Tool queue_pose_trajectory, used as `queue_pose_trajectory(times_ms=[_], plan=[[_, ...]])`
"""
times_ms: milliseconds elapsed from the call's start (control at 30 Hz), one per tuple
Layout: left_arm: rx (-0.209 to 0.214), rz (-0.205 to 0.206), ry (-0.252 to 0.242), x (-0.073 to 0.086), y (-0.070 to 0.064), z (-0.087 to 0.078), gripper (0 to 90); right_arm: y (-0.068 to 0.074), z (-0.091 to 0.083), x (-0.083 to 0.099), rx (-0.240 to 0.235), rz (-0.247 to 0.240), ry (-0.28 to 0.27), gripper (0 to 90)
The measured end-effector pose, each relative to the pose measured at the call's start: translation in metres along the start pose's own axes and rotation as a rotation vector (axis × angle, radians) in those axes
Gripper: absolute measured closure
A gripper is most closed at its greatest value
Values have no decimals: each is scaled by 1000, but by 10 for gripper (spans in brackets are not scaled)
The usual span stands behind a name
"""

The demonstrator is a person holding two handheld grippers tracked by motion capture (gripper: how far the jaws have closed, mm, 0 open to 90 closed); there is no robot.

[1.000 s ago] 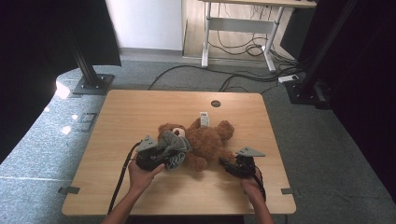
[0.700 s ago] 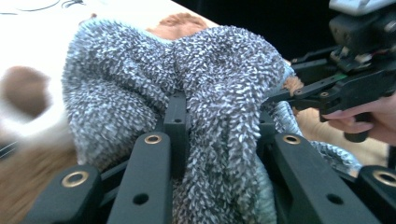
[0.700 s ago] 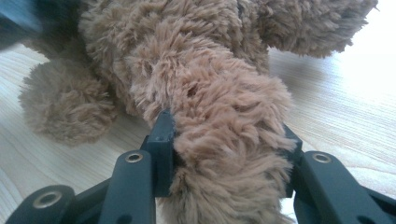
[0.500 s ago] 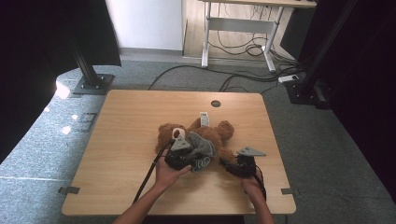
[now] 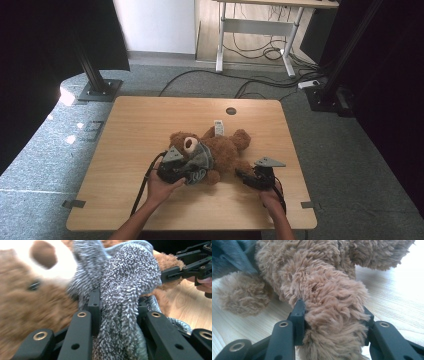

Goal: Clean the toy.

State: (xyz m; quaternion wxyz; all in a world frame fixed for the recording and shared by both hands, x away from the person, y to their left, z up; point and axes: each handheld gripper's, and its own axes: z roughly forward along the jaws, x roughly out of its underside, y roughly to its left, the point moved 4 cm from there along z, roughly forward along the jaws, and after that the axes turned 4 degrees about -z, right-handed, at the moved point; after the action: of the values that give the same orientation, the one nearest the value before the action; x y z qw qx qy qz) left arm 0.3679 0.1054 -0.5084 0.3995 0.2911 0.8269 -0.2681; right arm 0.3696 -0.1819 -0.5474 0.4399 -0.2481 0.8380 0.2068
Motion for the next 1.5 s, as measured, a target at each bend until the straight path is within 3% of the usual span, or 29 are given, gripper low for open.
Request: queue_pose_trajectory(times_ms=[300,467,600,667,833,1133,1333,1500], plan=[[-73,-48,-32,10,31,-32,689,1,0,1,-13,-10,5,552],[-119,-100,-33,21,53,-44,691,0,0,1,-21,-8,6,551],[-130,-118,-38,25,57,-46,692,0,0,1,-22,-7,8,551],[-115,-110,-55,23,51,-46,693,0,1,1,-22,-5,10,551],[-7,-83,-90,8,25,-39,693,-1,1,1,-21,6,9,551],[82,-4,-54,-26,-28,12,691,0,1,2,-24,-4,13,551],[93,66,28,-21,-58,51,690,0,1,3,-25,-7,18,551],[96,63,72,-10,-59,60,690,0,1,4,-26,-16,30,553]])
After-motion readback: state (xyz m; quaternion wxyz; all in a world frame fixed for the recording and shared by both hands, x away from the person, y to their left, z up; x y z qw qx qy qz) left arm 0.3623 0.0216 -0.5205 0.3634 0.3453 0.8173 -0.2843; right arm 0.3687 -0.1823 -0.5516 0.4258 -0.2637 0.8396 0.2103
